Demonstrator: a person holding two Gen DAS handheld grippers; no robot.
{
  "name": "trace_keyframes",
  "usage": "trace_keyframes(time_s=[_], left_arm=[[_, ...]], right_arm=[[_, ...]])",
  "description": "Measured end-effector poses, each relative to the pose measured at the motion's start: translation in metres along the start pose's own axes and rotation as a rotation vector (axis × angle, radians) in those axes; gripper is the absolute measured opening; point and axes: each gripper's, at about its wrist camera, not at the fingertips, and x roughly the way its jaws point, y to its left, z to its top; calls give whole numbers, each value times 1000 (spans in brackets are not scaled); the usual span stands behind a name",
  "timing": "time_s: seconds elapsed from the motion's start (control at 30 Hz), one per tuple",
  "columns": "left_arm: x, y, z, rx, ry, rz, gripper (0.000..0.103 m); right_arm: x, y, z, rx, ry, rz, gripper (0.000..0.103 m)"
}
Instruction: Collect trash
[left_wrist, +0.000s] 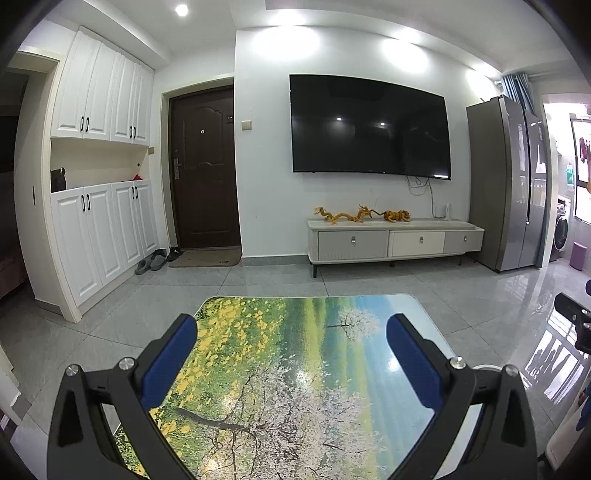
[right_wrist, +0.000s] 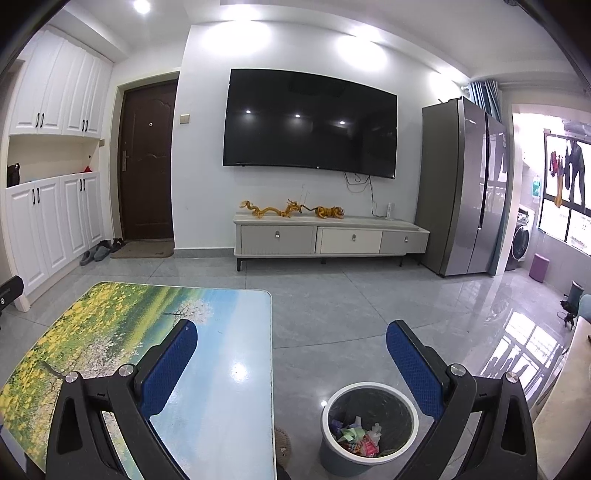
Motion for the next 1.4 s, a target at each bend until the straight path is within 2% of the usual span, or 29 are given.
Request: trace_keyframes(time_s=[0.3,0.53,1.4], left_arm=[[-18,0,-1,8,-34,1,103],[-20,-1,-3,14,-25,-1,103],[-22,-2,-4,28,6,30,103]], right_arm=[[-16,3,1,-20,-38,5,103],[-25,4,3,-31,-65,7,103],[-17,-4,-3,-14,-55,25,103]])
